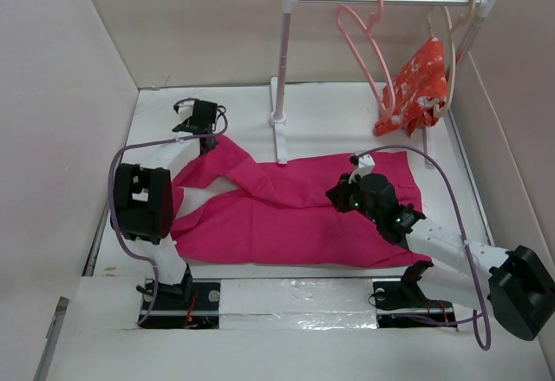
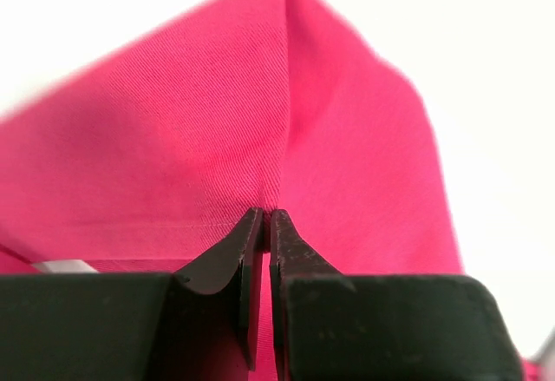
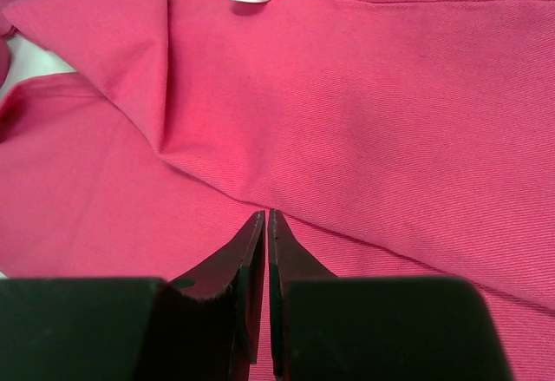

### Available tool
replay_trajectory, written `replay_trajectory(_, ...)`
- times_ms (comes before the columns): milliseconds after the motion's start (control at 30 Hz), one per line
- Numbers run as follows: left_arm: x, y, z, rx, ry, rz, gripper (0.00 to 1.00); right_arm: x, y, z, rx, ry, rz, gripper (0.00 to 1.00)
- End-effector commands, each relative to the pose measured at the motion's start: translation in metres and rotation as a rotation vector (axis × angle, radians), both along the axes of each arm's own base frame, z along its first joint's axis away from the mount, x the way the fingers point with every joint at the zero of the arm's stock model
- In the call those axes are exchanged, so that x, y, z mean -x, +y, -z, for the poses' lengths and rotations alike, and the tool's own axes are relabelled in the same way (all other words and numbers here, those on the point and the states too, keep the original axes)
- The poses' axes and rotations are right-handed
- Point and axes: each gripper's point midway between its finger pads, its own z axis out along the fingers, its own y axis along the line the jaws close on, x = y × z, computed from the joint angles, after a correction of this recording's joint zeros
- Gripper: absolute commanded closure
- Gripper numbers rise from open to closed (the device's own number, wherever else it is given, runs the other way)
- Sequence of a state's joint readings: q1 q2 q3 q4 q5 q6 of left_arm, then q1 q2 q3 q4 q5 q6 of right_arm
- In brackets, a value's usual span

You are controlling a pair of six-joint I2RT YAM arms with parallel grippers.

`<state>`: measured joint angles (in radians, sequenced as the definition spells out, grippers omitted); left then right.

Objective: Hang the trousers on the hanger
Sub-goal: Flatten out the trousers at the center of the board.

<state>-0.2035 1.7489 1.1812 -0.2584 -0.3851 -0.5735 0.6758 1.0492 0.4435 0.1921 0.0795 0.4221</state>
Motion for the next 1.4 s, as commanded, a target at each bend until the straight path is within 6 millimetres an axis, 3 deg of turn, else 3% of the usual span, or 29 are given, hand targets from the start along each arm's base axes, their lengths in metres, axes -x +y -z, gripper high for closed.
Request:
replay_trajectory(0, -0.012, 0.010, -0.051, -0.041, -0.081, 0.008, 1.00, -0.007, 0.001, -0.015, -0.025, -0.056, 0.019, 0.89)
replay_trajectory(167, 0.003, 0.016, -0.022, -0.086, 0.009, 0.018, 1.00, -0.006, 0.002, -0.016, -0.024, -0.052, 0.016, 0.89)
replay_trajectory(300, 0.001, 0.019, -0.024, -0.102, 0.002, 0.014, 1.00, -0.006, 0.002, -0.016, -0.029, -0.051, 0.016, 0.89)
replay_trajectory(367, -0.008, 0.019, -0.042, -0.106, -0.041, 0.013, 1.00, -0.005, 0.000, -0.014, -0.024, -0.049, 0.022, 0.89)
replay_trajectory(433, -0.020, 0.028, -0.066, -0.136, -0.079, -0.015, 1.00, -0.006, -0.001, -0.013, -0.026, -0.050, 0.029, 0.88)
replay_trajectory(467, -0.028, 0.042, -0.081, -0.158, -0.101, -0.049, 1.00, -0.006, 0.000, -0.014, -0.025, -0.051, 0.028, 0.88)
replay_trajectory(500, -0.028, 0.043, -0.082, -0.166, -0.102, -0.056, 1.00, -0.006, 0.000, -0.015, -0.025, -0.051, 0.028, 0.88)
replay_trajectory(633, -0.045, 0.088, -0.118, -0.245, -0.131, -0.156, 1.00, -0.007, -0.003, -0.011, -0.019, -0.048, 0.042, 0.88)
replay_trajectory(867, -0.053, 0.168, -0.149, -0.312, -0.189, -0.338, 1.00, -0.011, -0.006, -0.009, -0.002, -0.044, 0.072, 0.85)
replay_trajectory(1000, -0.069, 0.167, -0.182, -0.192, -0.338, -0.276, 1.00, -0.015, -0.010, -0.009, 0.004, -0.049, 0.101, 0.85)
replay_trajectory(1033, -0.071, 0.164, -0.204, -0.180, -0.403, -0.269, 1.00, -0.016, -0.011, -0.009, 0.005, -0.049, 0.107, 0.85)
replay_trajectory(1133, -0.077, 0.160, -0.240, -0.173, -0.484, -0.233, 1.00, -0.019, -0.015, -0.008, 0.016, -0.047, 0.139, 0.84)
replay_trajectory(1200, -0.077, 0.164, -0.247, -0.189, -0.486, -0.255, 1.00, -0.021, -0.018, -0.006, 0.026, -0.046, 0.161, 0.84)
replay_trajectory(1367, -0.066, 0.176, -0.229, -0.199, -0.463, -0.338, 1.00, -0.022, -0.026, -0.005, 0.029, -0.051, 0.204, 0.84)
